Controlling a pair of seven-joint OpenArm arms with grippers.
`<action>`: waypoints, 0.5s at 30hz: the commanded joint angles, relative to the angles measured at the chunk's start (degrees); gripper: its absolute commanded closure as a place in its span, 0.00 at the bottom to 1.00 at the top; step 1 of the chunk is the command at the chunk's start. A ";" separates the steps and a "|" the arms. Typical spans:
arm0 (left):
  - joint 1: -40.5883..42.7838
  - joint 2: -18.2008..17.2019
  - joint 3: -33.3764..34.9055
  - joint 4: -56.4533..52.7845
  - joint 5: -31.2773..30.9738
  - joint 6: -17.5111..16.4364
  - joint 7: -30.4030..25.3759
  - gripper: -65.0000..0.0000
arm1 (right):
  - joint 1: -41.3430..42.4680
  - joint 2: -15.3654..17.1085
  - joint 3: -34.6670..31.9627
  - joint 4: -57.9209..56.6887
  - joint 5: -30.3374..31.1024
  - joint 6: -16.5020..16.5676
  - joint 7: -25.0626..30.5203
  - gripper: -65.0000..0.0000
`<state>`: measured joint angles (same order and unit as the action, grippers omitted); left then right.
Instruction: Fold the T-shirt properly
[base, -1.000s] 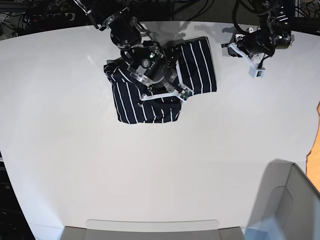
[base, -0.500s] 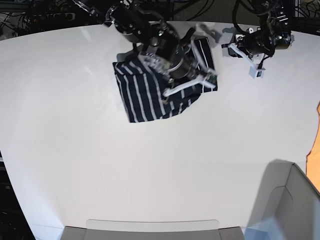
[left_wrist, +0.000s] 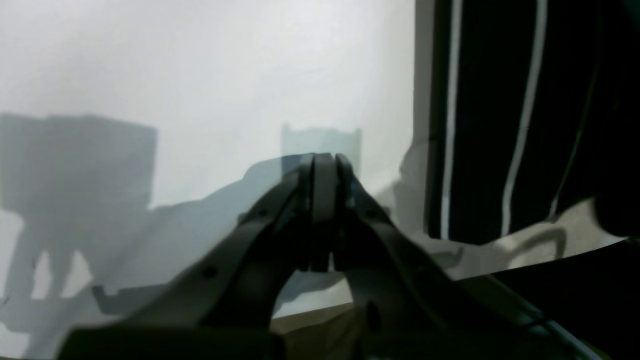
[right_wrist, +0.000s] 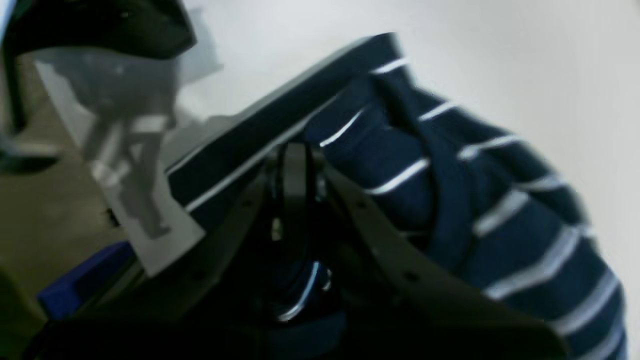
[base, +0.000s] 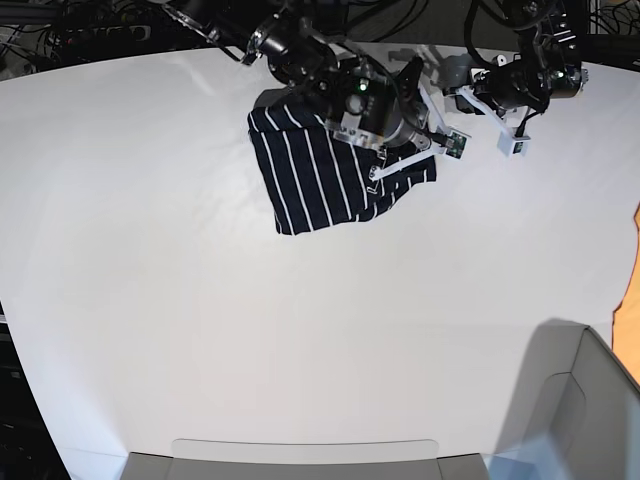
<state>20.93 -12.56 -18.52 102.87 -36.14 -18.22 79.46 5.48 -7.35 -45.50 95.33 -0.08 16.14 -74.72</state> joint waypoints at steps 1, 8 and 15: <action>0.04 -0.50 -0.33 0.56 0.14 0.15 0.54 1.00 | 1.07 -1.04 0.18 0.63 1.88 -0.19 2.23 1.00; -0.05 -0.50 -0.16 0.56 0.14 0.15 0.54 1.00 | 1.87 -0.95 -0.09 0.80 6.54 -0.19 3.90 0.85; -0.05 -0.59 -0.25 0.56 0.23 0.15 0.54 1.00 | 2.13 -0.86 1.50 11.00 8.47 -0.19 3.99 0.58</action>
<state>20.93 -12.53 -18.52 102.87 -36.07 -18.20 79.46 6.61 -7.31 -44.36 105.51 8.23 16.05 -71.77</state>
